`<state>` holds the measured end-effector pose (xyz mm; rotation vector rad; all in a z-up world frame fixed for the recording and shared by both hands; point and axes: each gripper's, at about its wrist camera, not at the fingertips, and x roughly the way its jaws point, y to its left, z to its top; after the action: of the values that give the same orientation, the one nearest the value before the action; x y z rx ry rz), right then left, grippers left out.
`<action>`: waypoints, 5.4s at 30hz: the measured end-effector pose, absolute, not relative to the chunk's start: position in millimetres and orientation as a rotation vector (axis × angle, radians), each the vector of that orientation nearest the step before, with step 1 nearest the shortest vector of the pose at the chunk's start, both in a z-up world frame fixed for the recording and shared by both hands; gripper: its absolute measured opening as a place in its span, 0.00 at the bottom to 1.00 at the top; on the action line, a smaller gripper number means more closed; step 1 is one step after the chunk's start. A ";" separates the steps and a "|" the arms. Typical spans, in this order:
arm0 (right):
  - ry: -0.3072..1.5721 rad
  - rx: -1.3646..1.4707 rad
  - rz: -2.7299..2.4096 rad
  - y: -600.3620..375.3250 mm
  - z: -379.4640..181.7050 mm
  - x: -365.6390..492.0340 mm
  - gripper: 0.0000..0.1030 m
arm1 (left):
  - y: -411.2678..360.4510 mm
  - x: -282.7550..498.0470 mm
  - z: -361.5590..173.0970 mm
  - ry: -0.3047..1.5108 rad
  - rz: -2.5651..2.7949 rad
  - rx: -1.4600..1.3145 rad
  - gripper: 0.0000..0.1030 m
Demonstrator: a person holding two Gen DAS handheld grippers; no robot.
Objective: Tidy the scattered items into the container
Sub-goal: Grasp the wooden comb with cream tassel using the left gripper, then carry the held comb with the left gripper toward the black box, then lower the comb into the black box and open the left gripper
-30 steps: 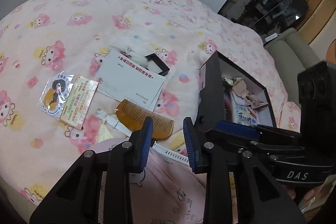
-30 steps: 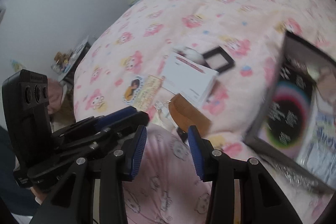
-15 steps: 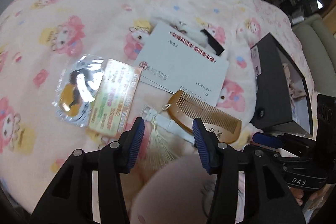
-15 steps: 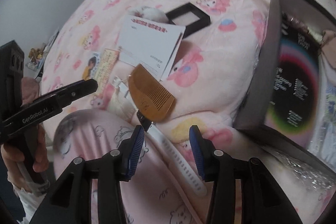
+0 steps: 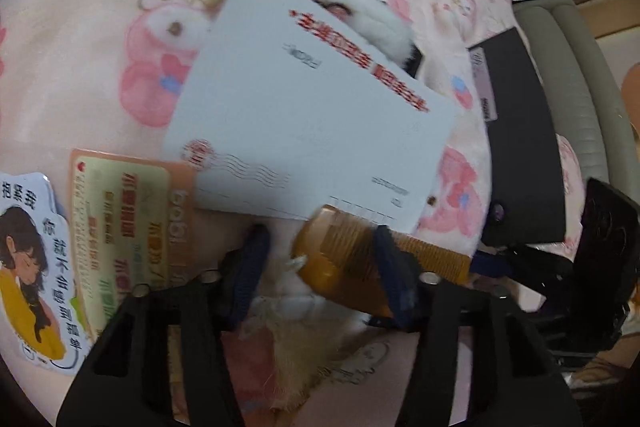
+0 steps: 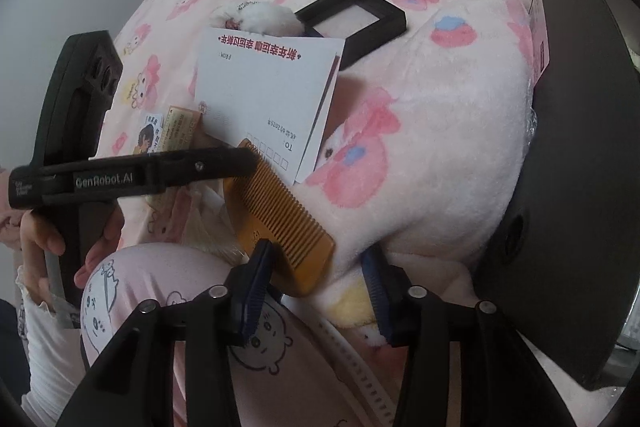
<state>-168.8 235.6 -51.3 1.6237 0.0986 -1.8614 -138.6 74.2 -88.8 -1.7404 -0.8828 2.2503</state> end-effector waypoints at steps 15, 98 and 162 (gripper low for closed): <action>-0.043 1.500 -1.895 267.2 17.9 -153.1 0.25 | 133.3 -120.5 -6.8 -0.735 2.347 -1.584 0.23; -0.084 1.657 -1.925 382.4 95.0 -161.6 0.33 | 192.5 -192.3 122.2 -0.588 2.213 -1.836 0.30; 0.309 1.850 -1.982 488.0 -21.5 -290.2 0.40 | 403.2 -389.8 -32.2 -0.036 1.965 -1.826 0.24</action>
<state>-290.2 488.0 -21.5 1.8498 0.3086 -1.9819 -389.8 403.2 -32.2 -1.8260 -0.0361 1.9650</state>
